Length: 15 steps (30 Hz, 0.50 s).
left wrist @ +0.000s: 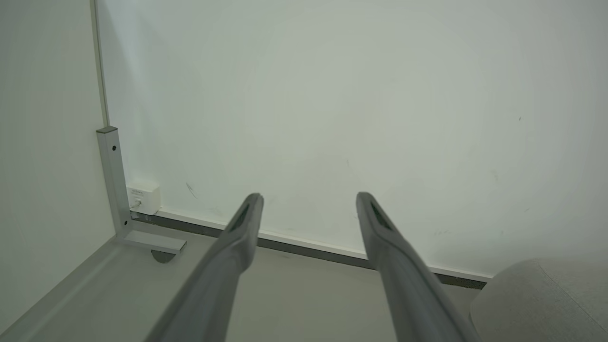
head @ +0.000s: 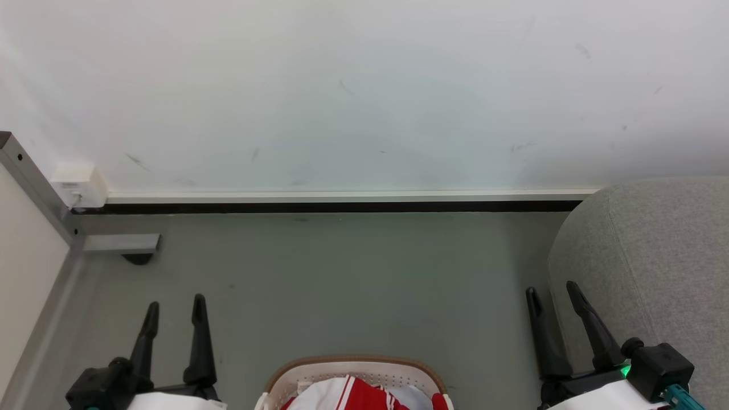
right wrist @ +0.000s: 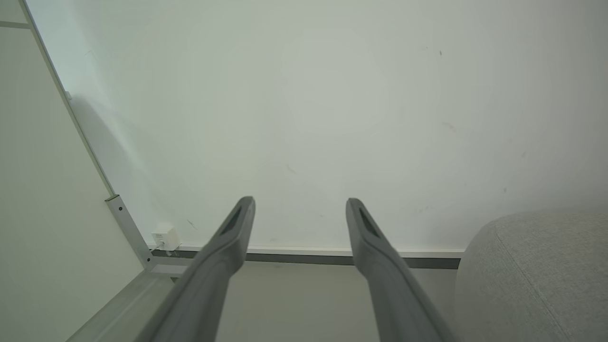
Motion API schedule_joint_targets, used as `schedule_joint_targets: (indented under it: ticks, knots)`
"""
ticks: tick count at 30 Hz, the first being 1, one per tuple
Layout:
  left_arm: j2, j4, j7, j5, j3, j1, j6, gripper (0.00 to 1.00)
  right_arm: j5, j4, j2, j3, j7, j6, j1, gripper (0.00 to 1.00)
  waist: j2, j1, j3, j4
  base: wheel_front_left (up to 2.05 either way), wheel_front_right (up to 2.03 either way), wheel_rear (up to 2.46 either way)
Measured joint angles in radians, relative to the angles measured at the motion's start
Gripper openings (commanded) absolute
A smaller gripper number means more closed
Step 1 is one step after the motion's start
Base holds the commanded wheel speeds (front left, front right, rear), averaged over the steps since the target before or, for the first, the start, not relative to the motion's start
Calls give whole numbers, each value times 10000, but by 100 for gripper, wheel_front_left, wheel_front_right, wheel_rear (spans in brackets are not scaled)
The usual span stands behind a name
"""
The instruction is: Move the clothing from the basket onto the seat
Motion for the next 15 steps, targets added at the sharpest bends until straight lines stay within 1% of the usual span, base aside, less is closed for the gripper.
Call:
schedule_joint_targets:
  ticks: [15]
  knots:
    - [12, -111, -272, 1011, -96, 93, 73, 100, -738, -59, -2, 228, -268, 0, -20, 100, 0, 0, 5, -6, 0, 0, 0]
